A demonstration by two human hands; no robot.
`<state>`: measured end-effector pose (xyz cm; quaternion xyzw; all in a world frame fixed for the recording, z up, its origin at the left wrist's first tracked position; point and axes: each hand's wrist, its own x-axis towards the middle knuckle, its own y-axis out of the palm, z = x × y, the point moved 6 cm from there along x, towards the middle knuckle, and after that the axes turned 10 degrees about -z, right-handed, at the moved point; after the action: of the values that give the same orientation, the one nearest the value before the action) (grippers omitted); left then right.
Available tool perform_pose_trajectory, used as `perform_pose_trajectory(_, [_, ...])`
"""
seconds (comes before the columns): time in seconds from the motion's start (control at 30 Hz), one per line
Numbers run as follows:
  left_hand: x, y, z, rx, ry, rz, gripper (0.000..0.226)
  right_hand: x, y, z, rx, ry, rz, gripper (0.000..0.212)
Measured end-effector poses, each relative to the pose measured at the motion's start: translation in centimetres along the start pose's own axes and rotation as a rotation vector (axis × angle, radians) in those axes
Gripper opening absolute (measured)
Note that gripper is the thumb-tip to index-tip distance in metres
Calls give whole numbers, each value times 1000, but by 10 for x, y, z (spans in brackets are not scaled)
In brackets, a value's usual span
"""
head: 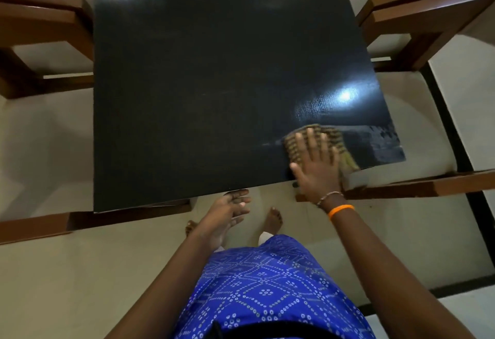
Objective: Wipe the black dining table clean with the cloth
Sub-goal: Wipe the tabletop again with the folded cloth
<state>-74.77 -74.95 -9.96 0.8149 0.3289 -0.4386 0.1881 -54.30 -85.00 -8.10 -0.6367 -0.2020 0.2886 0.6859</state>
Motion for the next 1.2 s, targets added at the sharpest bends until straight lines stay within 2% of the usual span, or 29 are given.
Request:
perform_pose_trajectory(0.2, [-2, 3, 3, -103, -8, -70, 27, -16, 26, 161, 117, -624, 102, 65])
perform_pose_trajectory(0.3, [-4, 4, 7, -263, -53, -107, 26, -13, 27, 176, 98, -729, 62, 62])
perform_pose_trajectory(0.4, [-2, 8, 7, -340, -73, -118, 28, -8, 20, 151, 116, -781, -9, 60])
perform_pose_trajectory(0.5, [-1, 19, 8, -431, -131, -114, 24, 8, 11, 101, 90, -675, -91, 59])
perform_pose_trajectory(0.63, [2, 30, 14, -537, -154, -192, 28, 41, -5, 0, 39, -394, -127, 60])
perform_pose_trajectory(0.73, [0, 33, 15, -446, -95, -280, 27, 58, -16, -76, -6, -171, -142, 63])
perform_pose_trajectory(0.83, [-4, 33, 9, -323, -50, -353, 25, 65, -22, -113, -4, -30, -153, 65])
perform_pose_trajectory(0.93, [-11, 28, -1, -226, -22, -377, 26, 66, -17, -102, 26, 152, -198, 61])
perform_pose_trajectory(1.0, [-17, 25, -11, -115, 28, -337, 27, 66, -11, -77, 48, 245, -220, 61])
perform_pose_trajectory(1.1, [-22, 12, -29, -19, 117, -238, 28, 77, -4, -20, 80, 205, -194, 63])
perform_pose_trajectory(1.2, [-21, -12, -45, 37, 151, -206, 26, 91, 2, 51, 92, 97, -161, 65])
